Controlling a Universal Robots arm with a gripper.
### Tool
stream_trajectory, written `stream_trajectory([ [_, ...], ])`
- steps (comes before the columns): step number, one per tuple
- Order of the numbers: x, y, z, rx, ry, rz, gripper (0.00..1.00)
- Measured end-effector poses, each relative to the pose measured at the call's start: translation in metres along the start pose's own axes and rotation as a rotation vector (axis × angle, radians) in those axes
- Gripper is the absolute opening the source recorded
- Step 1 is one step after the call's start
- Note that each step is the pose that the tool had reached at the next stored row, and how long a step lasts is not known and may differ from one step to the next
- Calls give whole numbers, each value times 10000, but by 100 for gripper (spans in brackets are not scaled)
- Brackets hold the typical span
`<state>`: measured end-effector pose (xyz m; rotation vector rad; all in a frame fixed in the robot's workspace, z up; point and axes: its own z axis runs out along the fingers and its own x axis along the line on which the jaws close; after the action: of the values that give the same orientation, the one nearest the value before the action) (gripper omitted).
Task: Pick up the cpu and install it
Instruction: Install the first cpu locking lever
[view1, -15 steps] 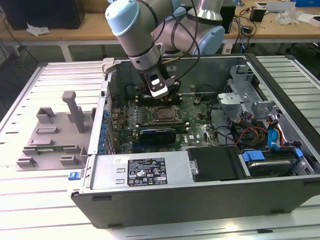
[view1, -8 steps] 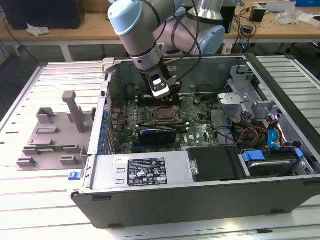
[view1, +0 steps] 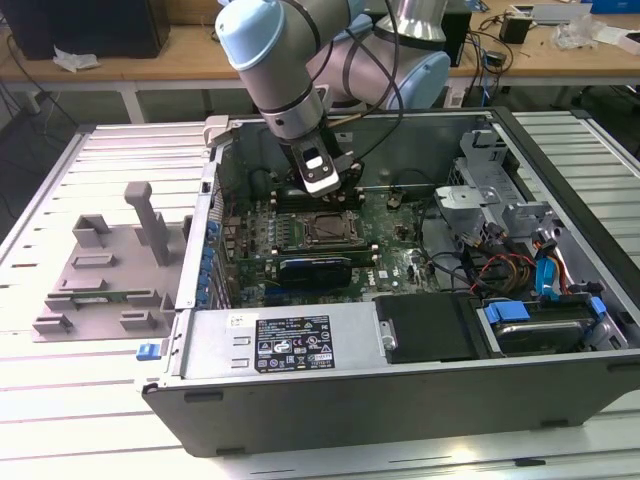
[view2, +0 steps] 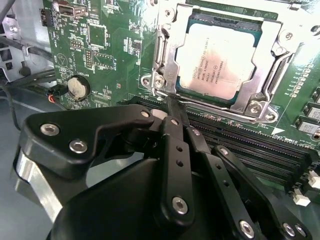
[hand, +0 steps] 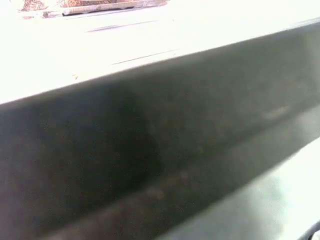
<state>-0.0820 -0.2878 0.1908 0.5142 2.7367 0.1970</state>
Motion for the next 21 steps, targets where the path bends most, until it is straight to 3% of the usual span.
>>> stream_trajectory([
  [10,-11,-14,-1,33,55,19,11],
  [11,-14,-13,1,50,99,20,11],
  [13,-24,-10,6,138,306,37,11],
  [14,-32,-7,10,201,457,48,11],
  [15,-37,-5,11,234,542,53,11],
  [21,-44,-3,15,226,609,70,11],
])
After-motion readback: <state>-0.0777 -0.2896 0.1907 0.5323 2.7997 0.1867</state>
